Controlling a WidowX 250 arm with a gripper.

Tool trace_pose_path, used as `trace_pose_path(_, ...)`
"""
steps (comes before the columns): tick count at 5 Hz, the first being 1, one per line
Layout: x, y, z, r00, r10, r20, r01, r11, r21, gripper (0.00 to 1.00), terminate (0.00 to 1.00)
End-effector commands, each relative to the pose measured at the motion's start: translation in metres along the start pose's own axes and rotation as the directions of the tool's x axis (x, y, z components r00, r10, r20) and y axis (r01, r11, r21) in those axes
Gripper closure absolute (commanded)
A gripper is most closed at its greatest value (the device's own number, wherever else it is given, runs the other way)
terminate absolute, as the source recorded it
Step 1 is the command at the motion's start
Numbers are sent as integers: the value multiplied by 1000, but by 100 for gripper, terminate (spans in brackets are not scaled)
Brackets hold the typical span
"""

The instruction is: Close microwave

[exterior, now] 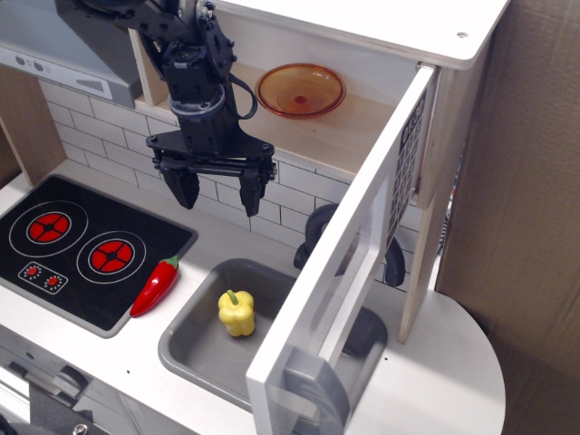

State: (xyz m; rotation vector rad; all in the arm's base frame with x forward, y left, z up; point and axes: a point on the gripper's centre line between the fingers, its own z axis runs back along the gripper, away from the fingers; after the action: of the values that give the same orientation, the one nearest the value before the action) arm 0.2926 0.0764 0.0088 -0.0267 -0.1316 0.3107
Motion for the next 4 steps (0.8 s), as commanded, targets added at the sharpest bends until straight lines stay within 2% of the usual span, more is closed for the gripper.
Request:
trace_pose_path(1, 0, 0, 0, 1000, 0, 0, 0, 1000, 0, 0, 0)
trace_pose_path(2, 0, -6, 26, 999, -28, -18, 28, 999, 24, 0, 0)
trace_pose_path(3, 6, -14, 75, 999, -47, -12, 47, 998, 30, 0, 0)
trace_pose_path(4, 10, -26, 107, 998, -59, 10, 59, 998, -3, 0, 0)
